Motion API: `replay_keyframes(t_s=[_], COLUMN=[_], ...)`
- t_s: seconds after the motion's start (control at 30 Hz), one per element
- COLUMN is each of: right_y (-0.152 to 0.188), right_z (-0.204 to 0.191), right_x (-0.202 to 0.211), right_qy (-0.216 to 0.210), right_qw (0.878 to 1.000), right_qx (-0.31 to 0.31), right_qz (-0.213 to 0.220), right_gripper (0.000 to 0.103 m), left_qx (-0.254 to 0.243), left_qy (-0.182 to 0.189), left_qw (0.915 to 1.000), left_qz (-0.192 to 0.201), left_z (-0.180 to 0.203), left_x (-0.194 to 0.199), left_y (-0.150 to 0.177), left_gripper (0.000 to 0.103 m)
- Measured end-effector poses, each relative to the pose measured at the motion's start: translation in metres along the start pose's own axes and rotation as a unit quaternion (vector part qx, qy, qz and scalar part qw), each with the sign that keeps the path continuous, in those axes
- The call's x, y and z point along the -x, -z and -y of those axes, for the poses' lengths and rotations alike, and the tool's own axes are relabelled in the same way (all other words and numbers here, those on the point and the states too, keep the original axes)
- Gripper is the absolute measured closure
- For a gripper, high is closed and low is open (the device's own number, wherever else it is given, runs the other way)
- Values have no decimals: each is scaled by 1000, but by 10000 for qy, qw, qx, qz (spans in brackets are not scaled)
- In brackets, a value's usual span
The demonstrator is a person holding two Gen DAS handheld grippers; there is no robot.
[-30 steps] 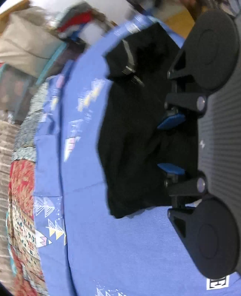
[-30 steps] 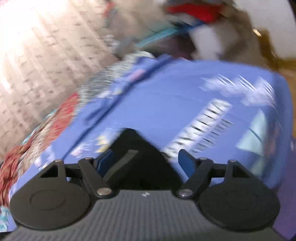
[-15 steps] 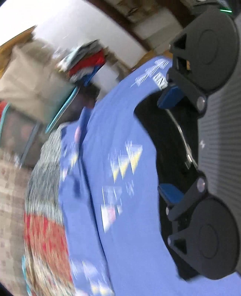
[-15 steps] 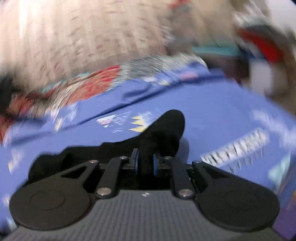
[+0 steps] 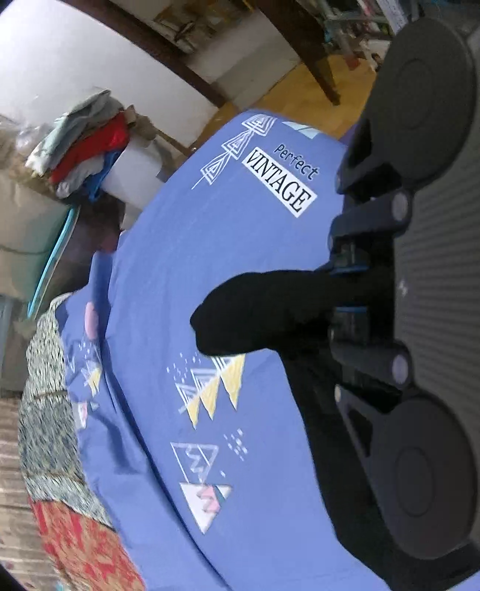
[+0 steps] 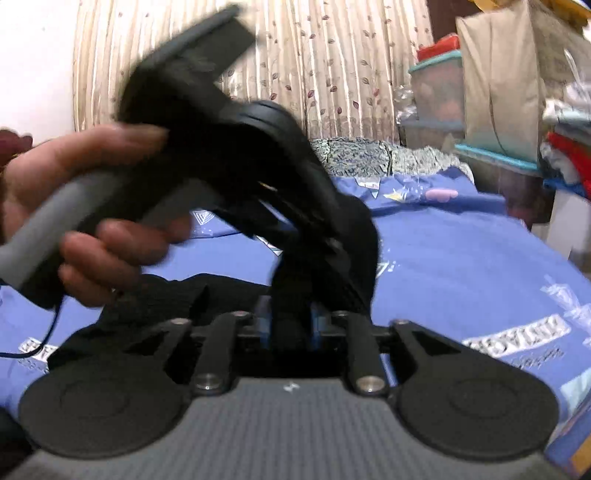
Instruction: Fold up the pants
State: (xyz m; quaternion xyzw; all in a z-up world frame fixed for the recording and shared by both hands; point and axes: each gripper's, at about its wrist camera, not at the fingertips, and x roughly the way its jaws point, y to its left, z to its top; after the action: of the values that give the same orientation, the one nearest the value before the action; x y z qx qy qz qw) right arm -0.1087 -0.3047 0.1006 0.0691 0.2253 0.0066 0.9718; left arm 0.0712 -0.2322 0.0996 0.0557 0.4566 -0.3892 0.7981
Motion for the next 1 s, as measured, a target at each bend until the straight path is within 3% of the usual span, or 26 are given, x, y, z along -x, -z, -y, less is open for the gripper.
replay_keyframes(t_s=[0.03,0.07,0.17,0.37,0.57,0.67,0.73,0.83,0.9,1.0], right_y=[-1,1,2,-17,-15,-4,4,6,-3,-17], right_z=[3,2,-12,-73,-138,-163,-170,-173,-159,-129], right_x=[-8,-12,-23,-15,-37,-56,-69,-68,-62,-46], right_qy=[33,54,-72,-698,-1349,-1568,-1652,-1826,-2082,-2413], right_qw=[10000,9999,9992,9938,9766,9635,9575,9502,9520,9582], right_qx=[-46,-51,209,857,1658,2082,2151,2245,1892,1028], right_qz=[-62,-137,-339,81,-226,-615,-982,-1160,-1210,-1147], right_gripper=[50,53,87,88,88,87,80,69,53,53], left_qx=[57,78,281,857,1441,1879,2138,2292,2306,2304], left_qy=[41,65,158,325,-164,-346,-502,-770,-829,-925], left_qw=[10000,9999,9991,9917,9835,9769,9725,9675,9658,9645], left_qz=[43,77,264,900,1086,953,778,742,846,898], left_z=[-7,-10,-28,-87,-152,-184,-200,-208,-208,-204], left_x=[7,12,33,94,124,117,104,91,92,98], left_y=[2,0,1,30,86,112,131,148,152,152], left_gripper=[90,90,90,90,90,89,82,60,52,49])
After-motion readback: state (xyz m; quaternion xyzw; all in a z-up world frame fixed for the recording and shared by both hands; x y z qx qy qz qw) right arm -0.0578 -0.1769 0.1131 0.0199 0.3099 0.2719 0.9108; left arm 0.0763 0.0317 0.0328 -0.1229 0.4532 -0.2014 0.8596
